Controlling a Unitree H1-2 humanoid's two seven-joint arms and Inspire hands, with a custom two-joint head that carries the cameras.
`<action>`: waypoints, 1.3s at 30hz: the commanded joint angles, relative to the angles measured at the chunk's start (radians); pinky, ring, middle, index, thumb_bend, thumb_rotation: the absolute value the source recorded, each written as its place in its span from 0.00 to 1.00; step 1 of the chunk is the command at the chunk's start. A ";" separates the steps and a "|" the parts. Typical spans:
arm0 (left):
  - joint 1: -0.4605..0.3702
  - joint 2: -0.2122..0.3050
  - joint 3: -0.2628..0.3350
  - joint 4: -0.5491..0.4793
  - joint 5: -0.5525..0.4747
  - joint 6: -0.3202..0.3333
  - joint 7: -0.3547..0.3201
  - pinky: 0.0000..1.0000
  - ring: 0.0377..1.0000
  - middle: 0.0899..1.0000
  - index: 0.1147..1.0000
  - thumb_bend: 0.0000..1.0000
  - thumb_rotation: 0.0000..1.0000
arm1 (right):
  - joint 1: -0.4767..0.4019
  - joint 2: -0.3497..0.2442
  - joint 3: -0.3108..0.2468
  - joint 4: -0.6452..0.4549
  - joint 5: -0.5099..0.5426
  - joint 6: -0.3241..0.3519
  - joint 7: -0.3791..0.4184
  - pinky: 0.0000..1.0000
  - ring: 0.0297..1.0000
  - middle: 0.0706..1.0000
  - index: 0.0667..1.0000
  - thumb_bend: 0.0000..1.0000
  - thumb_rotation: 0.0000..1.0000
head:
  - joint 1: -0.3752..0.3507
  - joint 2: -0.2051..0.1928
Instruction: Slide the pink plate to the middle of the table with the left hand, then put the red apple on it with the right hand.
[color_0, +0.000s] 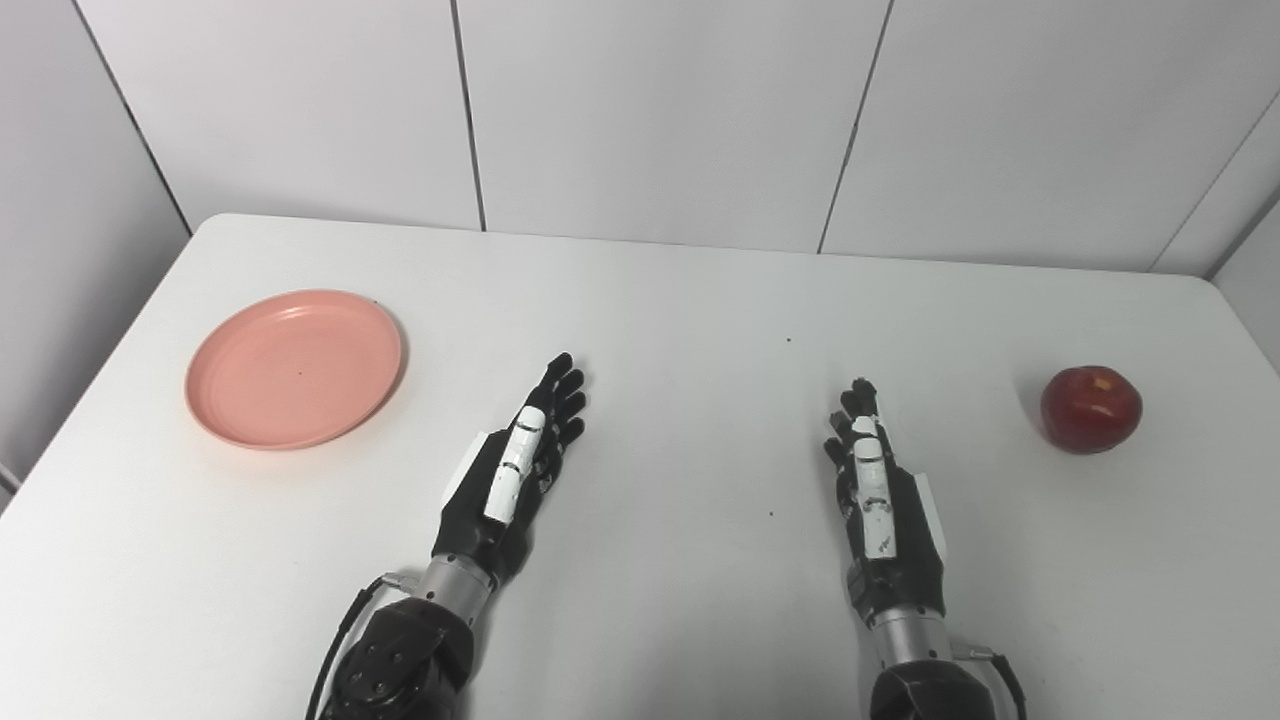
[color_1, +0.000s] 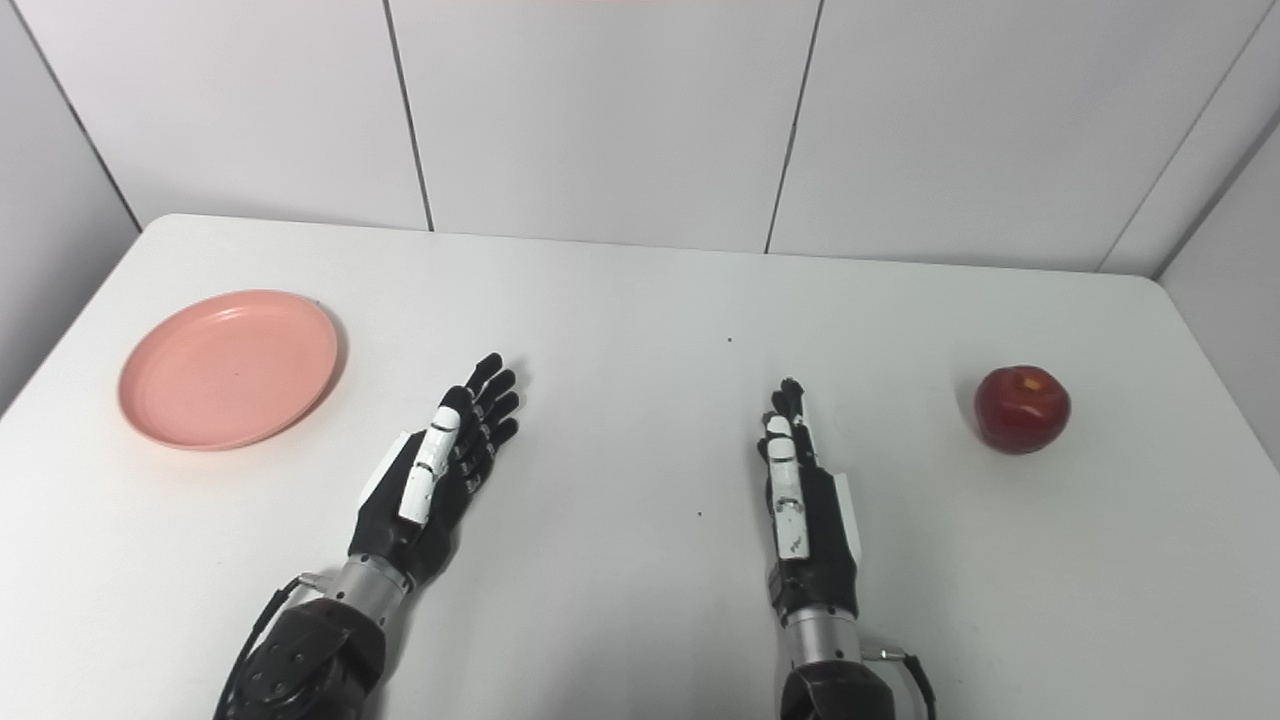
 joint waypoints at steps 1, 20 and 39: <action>-0.018 -0.006 -0.007 -0.011 -0.008 -0.026 -0.011 1.00 1.00 1.00 1.00 0.44 1.00 | -0.014 0.009 0.003 -0.014 0.000 -0.035 0.004 1.00 0.99 1.00 1.00 0.20 1.00 | 0.001 -0.001; -0.017 -0.016 -0.016 -0.003 0.014 -0.032 0.003 1.00 1.00 1.00 1.00 0.45 1.00 | -0.013 -0.002 -0.002 -0.004 0.004 -0.047 0.012 0.99 0.99 1.00 1.00 0.20 1.00 | 0.050 -0.027; -0.030 -0.058 -0.067 0.101 0.051 -0.116 0.017 1.00 1.00 1.00 1.00 0.47 1.00 | -0.010 -0.065 -0.045 0.089 0.097 -0.158 0.079 1.00 0.99 1.00 1.00 0.18 1.00 | 0.239 -0.152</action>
